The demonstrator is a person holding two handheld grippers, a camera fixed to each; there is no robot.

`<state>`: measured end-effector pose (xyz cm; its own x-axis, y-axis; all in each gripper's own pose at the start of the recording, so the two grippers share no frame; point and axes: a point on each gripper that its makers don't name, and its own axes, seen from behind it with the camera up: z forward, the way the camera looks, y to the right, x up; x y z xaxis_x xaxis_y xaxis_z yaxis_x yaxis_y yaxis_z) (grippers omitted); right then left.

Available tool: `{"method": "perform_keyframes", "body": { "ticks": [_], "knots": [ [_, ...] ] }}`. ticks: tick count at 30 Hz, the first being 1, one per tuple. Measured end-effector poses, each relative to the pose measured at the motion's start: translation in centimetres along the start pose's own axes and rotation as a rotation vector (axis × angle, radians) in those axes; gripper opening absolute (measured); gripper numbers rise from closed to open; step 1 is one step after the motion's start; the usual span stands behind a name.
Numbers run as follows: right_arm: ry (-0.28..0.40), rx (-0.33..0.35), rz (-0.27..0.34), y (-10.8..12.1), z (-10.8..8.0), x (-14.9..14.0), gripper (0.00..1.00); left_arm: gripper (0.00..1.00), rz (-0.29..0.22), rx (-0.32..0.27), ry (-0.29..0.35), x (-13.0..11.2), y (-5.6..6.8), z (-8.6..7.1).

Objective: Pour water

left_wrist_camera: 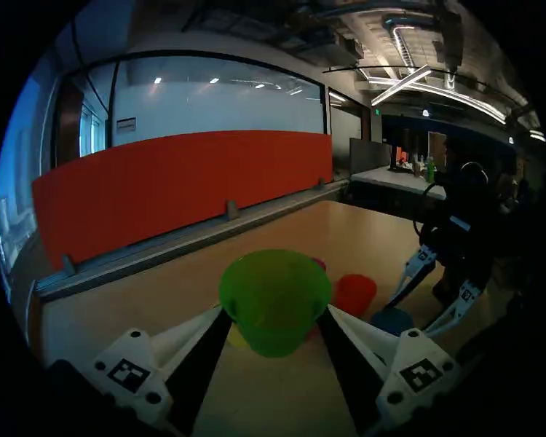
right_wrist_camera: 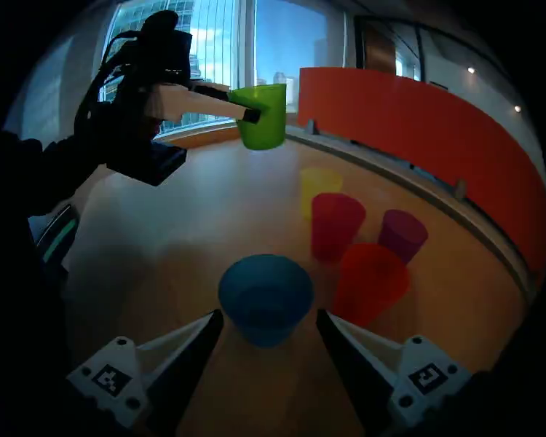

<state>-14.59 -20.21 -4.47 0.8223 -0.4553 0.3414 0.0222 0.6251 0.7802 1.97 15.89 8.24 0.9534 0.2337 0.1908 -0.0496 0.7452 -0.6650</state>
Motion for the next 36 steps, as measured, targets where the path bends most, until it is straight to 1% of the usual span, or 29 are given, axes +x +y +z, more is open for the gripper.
{"method": "perform_keyframes", "body": {
  "ticks": [9,15,23,29,36],
  "knots": [
    [-0.023,0.011,-0.015,-0.3,1.3,-0.2,0.99,0.82,-0.026,0.023,0.081,2.0,-0.8,-1.1],
    [-0.028,0.014,-0.020,-0.5,2.2,-0.1,0.99,0.82,-0.032,0.037,0.113,2.7,-1.3,-1.8],
    [-0.035,-0.002,-0.032,-0.1,3.1,-0.3,0.99,0.82,-0.035,0.045,0.120,2.9,-1.6,-2.5],
    [-0.032,-0.015,-0.037,0.0,3.5,-0.3,0.89,0.82,-0.029,0.048,0.115,2.7,-1.6,-2.8],
    [-0.015,-0.020,-0.023,0.0,3.6,-0.1,0.87,0.82,-0.031,0.048,0.113,2.3,-1.6,-3.0]
  ]
}}
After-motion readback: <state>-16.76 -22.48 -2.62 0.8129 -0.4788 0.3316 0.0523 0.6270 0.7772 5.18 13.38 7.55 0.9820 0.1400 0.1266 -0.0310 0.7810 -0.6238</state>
